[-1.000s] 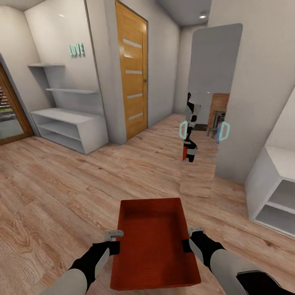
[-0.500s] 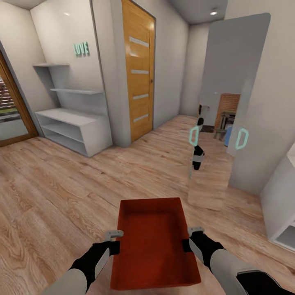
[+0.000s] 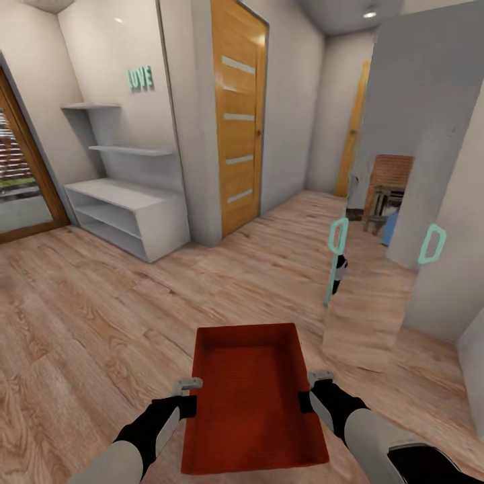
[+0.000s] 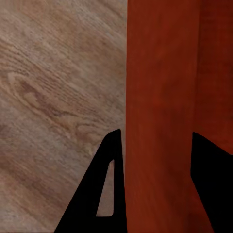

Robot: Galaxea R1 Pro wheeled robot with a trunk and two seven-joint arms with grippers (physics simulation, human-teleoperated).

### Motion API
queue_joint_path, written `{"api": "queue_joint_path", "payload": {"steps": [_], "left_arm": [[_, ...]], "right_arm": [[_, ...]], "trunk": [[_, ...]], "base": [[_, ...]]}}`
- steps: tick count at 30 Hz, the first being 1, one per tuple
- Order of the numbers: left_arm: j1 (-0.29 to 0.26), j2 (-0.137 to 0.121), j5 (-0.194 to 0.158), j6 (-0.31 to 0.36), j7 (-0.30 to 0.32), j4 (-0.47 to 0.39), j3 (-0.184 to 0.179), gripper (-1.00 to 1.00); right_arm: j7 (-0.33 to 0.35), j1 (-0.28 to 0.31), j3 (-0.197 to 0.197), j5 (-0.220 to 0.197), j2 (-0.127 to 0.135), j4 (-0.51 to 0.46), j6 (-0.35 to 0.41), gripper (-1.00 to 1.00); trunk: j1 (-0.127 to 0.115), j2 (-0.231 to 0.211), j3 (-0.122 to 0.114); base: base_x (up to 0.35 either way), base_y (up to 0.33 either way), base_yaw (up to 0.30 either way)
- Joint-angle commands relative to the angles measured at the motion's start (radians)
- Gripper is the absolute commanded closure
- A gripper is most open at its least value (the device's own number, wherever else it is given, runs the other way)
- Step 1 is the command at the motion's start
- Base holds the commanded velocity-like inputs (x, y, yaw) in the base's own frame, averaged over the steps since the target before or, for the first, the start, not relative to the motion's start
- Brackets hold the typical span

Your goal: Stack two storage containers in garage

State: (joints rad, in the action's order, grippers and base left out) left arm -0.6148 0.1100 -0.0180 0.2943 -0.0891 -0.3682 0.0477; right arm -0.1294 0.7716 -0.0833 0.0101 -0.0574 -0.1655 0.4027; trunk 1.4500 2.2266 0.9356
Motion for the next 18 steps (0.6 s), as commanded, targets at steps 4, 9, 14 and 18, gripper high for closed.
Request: {"api": "queue_joint_path", "payload": {"steps": [4,9,14,18], "left_arm": [[0.000,0.000,0.007,0.006,-0.004,-0.002,0.006,1.00],[0.000,0.000,0.007,0.006,-0.003,-0.002,0.006,1.00],[0.000,0.000,0.007,0.006,-0.003,-0.002,0.006,1.00],[0.000,0.000,0.007,0.006,-0.003,-0.002,0.006,1.00]], "right_arm": [[-0.003,0.000,0.005,0.013,0.000,-0.003,0.008,1.00],[-0.003,0.000,0.005,0.013,-0.001,-0.003,0.007,1.00],[-0.003,0.000,0.005,0.013,-0.001,-0.003,0.007,1.00],[-0.003,0.000,0.005,0.013,-0.001,-0.003,0.007,1.00]], "trunk": [[0.000,0.000,0.001],[0.000,0.000,0.001],[0.000,0.000,0.001],[0.000,0.000,0.001]], "base": [[0.348,0.000,0.127],[0.348,0.000,0.030],[0.348,0.000,0.073],[0.348,0.000,0.189]]}}
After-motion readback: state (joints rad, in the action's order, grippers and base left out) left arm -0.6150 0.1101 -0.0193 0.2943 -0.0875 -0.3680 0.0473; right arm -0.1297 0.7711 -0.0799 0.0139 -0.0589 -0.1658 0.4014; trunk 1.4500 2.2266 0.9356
